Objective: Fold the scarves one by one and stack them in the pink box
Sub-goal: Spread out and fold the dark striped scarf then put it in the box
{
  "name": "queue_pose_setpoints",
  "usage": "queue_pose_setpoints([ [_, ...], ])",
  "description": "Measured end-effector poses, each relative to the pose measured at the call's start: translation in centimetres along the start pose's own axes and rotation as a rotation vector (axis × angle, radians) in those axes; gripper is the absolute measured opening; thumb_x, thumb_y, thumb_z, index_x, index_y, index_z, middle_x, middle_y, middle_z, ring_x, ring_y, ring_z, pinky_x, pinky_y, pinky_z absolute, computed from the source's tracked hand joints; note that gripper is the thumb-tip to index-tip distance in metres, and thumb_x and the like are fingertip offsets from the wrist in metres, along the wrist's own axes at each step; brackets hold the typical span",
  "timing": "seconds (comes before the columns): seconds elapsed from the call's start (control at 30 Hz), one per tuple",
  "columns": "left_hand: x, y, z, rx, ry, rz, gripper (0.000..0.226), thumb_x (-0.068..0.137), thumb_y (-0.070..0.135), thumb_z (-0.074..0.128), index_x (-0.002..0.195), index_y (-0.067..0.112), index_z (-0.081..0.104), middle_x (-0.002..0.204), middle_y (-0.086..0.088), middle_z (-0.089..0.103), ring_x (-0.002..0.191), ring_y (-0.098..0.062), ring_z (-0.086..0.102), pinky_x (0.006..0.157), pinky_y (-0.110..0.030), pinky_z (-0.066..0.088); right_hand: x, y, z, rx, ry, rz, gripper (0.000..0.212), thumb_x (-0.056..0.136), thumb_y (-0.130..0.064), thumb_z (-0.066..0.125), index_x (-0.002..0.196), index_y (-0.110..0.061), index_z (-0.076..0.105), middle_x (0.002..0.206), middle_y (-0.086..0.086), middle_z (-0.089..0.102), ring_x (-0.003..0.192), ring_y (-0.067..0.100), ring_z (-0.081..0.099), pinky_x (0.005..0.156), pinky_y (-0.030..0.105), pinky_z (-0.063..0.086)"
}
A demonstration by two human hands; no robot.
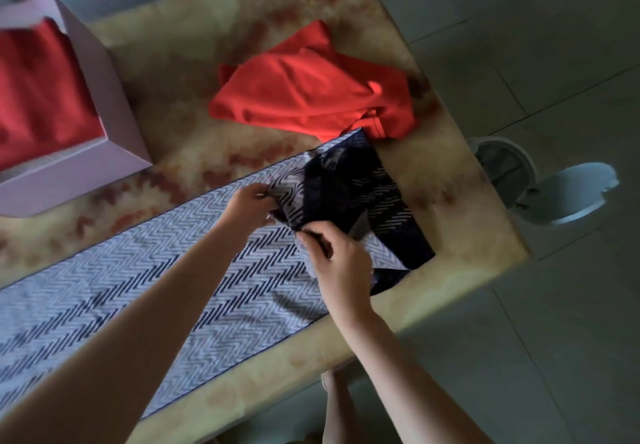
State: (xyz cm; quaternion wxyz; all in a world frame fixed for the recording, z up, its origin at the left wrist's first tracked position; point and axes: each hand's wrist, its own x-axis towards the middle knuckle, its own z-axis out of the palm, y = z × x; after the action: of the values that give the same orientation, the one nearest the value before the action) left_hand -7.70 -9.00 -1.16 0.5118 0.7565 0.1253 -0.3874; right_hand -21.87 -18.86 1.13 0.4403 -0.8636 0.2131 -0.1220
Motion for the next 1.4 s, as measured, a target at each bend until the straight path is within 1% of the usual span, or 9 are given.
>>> queue_pose_setpoints([
  [0.1,-1.8,-2.2,-4.8,-0.239,-0.045,-0.12,0.022,0.091,-0.007,0.042,0.087,0.011,0.054,0.07,0.0,0.066,0.053,0.0,0.063,0.059,-0.019,0.055,-2.4,-1.8,3.0,-0.044,-0.092,-0.039,0.014,0.09,-0.034,0.06,0.09,-0.024,0.07,0.072,-0.01,0.068,0.064,0.005,0.061,0.051,0.016,0.04],
  [0.23,-3.1,-5.5,-10.2,-0.384,-0.007,-0.25,0.025,0.097,0.016,0.038,0.089,0.017,0.061,0.077,0.001,0.07,0.07,-0.009,0.069,0.077,-0.034,0.054,-5.5,-3.0,6.9,-0.106,-0.216,-0.084,0.019,0.089,-0.038,0.055,0.088,-0.026,0.069,0.073,-0.01,0.068,0.066,0.005,0.06,0.056,0.016,0.039],
  [0.37,-4.0,-6.8,-11.7,-0.177,-0.058,-0.263,0.028,0.094,0.045,0.044,0.099,0.023,0.061,0.092,0.001,0.068,0.088,-0.013,0.062,0.09,-0.037,0.043,-8.2,-4.0,10.3,-0.116,-0.319,-0.132,0.012,0.085,-0.034,0.059,0.081,-0.025,0.066,0.07,-0.009,0.067,0.064,0.008,0.059,0.053,0.016,0.037],
  [0.57,-3.2,-7.7,-10.1,0.151,-0.012,-0.039,0.036,0.079,0.045,0.07,0.105,0.021,0.064,0.093,0.001,0.069,0.088,-0.013,0.062,0.072,-0.025,0.041,-11.2,-4.5,13.4,-0.175,-0.405,-0.157,0.018,0.084,-0.039,0.053,0.084,-0.026,0.065,0.074,-0.01,0.069,0.063,0.007,0.062,0.054,0.024,0.043],
  [0.8,-1.5,-6.1,-7.4,0.684,0.021,0.321,0.07,0.068,0.049,0.078,0.129,0.03,0.05,0.129,-0.002,0.051,0.12,-0.021,0.047,0.101,-0.039,0.04,-11.7,-3.6,13.8,-0.18,-0.433,-0.137,0.023,0.083,-0.043,0.053,0.089,-0.027,0.068,0.068,-0.01,0.066,0.062,0.006,0.059,0.058,0.018,0.04],
  [0.97,-1.1,-6.4,-3.9,0.961,0.049,0.472,0.075,0.065,0.05,0.078,0.129,0.031,0.044,0.131,-0.003,0.036,0.123,-0.023,0.034,0.104,-0.037,0.029,-11.8,-1.5,11.8,-0.224,-0.304,0.038,0.016,0.088,-0.033,0.053,0.091,-0.027,0.068,0.077,-0.011,0.064,0.07,0.008,0.058,0.061,0.022,0.046],
  [1.13,-1.1,-8.1,-3.2,1.102,0.081,0.541,0.063,0.066,0.049,0.077,0.118,0.027,0.051,0.13,-0.003,0.034,0.12,-0.024,0.033,0.101,-0.036,0.029,-12.1,1.5,8.9,-0.155,-0.03,0.545,0.01,0.088,-0.026,0.063,0.098,-0.028,0.06,0.09,-0.013,0.061,0.084,0.012,0.061,0.064,0.022,0.044],
  [1.27,-0.8,-8.4,-4.0,0.861,0.171,0.504,0.035,0.079,0.031,0.07,0.11,0.016,0.064,0.12,-0.007,0.049,0.114,-0.028,0.043,0.094,-0.036,0.035,-12.7,2.4,8.4,-0.174,0.116,0.577,0.03,0.078,-0.021,0.075,0.103,-0.012,0.061,0.096,0.0,0.059,0.089,0.025,0.061,0.071,0.024,0.042],
  [1.4,-1.0,-7.4,-5.6,0.429,0.284,0.248,0.023,0.09,0.019,0.057,0.108,0.007,0.052,0.092,-0.012,0.057,0.087,-0.03,0.055,0.068,-0.033,0.037,-12.9,2.1,9.3,-0.384,0.125,0.385,0.038,0.066,-0.017,0.084,0.101,-0.012,0.067,0.103,0.009,0.061,0.089,0.03,0.052,0.077,0.036,0.043],
])
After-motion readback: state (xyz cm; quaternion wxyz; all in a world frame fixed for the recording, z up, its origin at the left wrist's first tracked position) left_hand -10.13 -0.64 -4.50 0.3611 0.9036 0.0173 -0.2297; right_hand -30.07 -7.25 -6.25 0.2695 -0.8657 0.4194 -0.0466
